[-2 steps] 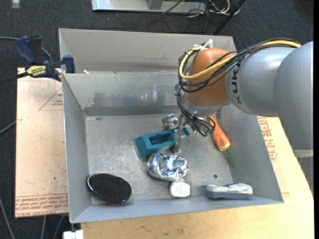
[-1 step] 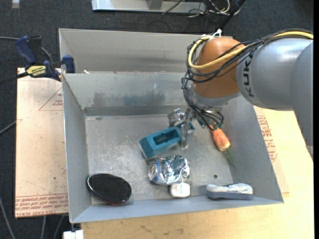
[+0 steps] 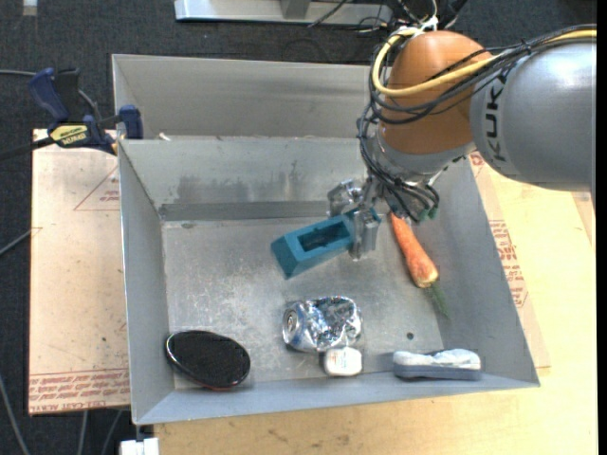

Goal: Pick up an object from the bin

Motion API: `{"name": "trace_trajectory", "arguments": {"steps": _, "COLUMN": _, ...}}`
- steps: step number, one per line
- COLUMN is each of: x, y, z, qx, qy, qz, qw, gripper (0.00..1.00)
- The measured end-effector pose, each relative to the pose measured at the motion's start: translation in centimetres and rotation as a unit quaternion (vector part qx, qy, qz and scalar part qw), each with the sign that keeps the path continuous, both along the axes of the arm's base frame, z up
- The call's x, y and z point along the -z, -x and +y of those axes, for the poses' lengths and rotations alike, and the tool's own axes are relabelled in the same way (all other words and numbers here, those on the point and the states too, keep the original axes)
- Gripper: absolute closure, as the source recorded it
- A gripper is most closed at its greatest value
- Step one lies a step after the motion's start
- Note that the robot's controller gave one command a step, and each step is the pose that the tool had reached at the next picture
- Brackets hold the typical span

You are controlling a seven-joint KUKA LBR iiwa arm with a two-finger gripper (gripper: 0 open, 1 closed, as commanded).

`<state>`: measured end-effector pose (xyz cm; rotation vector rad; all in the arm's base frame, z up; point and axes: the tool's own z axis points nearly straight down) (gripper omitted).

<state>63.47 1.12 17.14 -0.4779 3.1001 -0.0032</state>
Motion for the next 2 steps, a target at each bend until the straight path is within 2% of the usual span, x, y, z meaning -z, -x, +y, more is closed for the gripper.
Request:
{"name": "trace_trajectory", "arguments": {"steps": 1, "x": -4.5, "y": 0.1, "z": 0.8, "qx": -0.001, "qy": 0.000, "qz": 0.0033, "qw": 1.0000, "gripper": 1.00}}
{"name": "trace_trajectory", "arguments": {"steps": 2, "x": -15.4, "y": 0.8, "z": 0.2, "qx": 0.022, "qy": 0.000, "qz": 0.0009, "qw": 0.9998, "gripper": 1.00}}
